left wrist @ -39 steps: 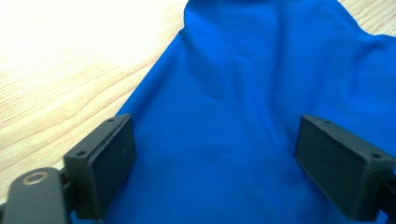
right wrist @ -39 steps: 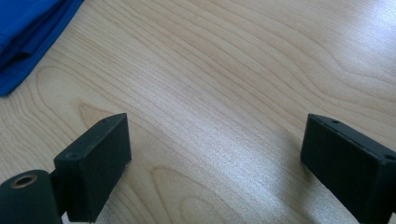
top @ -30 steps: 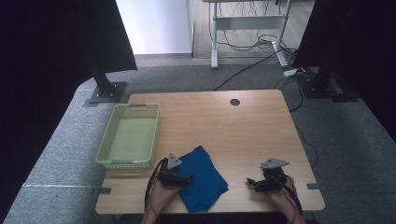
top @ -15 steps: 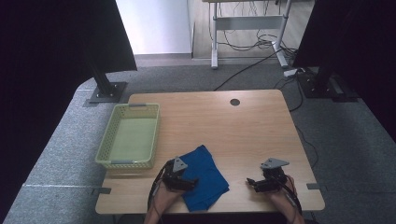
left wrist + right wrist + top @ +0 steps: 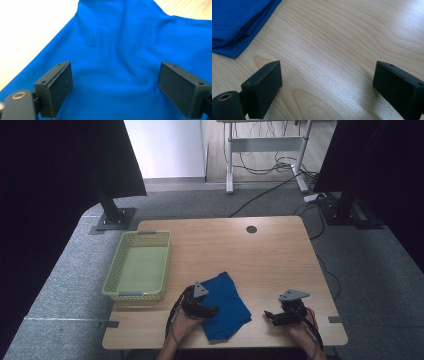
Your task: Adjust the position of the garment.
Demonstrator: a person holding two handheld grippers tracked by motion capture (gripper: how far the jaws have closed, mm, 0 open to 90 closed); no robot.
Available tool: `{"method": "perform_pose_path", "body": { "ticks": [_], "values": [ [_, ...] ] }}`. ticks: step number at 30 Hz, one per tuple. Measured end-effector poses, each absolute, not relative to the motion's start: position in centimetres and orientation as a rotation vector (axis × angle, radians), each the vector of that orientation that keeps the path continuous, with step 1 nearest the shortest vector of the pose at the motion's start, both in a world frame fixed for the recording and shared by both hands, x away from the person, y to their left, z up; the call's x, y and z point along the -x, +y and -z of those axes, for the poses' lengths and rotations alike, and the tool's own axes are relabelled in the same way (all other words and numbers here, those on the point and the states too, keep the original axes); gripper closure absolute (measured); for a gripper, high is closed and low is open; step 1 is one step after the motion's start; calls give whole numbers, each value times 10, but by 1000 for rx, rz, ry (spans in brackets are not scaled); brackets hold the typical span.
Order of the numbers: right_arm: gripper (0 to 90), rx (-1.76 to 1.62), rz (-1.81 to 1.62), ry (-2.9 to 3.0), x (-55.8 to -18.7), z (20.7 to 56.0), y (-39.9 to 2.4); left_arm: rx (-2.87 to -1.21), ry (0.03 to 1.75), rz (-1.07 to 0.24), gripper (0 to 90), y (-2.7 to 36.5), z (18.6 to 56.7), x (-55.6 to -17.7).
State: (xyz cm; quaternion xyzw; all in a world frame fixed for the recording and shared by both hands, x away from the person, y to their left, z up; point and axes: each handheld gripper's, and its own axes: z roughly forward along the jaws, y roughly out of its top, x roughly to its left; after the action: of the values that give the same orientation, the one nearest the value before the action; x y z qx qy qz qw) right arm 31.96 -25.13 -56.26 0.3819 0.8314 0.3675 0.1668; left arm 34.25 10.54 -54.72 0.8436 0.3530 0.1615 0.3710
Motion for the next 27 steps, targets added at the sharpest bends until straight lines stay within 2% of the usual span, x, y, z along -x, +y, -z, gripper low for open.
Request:
{"method": "perform_pose_path", "body": {
  "ticks": [5,7,27],
  "values": [
    [84,-1086,-1047,2366,-320,563,-251,-2171,911,-369,123,118,548,-331],
    [84,-1086,-1047,2366,-320,563,-251,-2187,889,-397,112,118,554,-328],
    [84,-1088,-1046,2367,-320,563,-251,-2169,883,-440,107,79,556,-347]
  ]
}}
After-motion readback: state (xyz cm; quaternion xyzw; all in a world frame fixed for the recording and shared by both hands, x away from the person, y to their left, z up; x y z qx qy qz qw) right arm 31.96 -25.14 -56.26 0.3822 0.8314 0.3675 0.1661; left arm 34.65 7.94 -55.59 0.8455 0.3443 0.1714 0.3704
